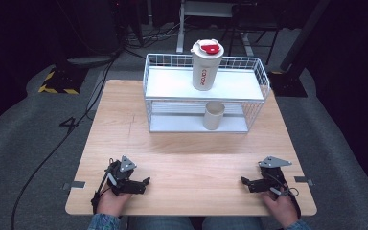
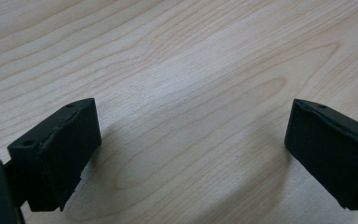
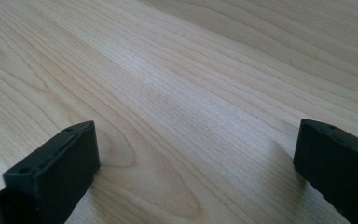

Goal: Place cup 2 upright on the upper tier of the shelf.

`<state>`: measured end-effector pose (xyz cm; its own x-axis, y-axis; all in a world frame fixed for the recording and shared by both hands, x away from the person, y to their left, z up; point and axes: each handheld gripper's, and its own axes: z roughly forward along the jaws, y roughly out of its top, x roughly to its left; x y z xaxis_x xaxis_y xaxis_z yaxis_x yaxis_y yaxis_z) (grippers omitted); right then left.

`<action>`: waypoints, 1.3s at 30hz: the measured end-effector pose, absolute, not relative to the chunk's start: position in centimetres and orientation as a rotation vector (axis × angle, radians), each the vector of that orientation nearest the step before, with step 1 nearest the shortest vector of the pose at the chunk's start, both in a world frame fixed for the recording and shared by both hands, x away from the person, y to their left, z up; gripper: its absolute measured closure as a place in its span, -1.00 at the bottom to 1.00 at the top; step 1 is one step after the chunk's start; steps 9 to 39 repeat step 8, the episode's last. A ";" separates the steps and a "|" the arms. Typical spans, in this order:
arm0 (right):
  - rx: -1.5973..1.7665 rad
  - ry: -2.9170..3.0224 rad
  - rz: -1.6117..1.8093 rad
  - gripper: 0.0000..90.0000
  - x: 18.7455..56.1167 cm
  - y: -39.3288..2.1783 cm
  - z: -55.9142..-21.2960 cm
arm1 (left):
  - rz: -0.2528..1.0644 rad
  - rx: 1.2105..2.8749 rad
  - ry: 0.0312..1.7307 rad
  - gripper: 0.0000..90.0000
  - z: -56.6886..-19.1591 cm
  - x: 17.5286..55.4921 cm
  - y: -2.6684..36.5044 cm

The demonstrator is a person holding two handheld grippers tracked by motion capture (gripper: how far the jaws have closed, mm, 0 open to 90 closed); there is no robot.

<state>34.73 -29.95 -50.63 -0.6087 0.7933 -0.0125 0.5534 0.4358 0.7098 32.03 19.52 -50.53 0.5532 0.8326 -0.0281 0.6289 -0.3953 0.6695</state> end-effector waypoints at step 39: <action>1.152 2.349 0.969 -0.99 34.7 -30.0 -50.6 | 0.421 2.146 1.187 -0.95 -50.6 32.4 19.3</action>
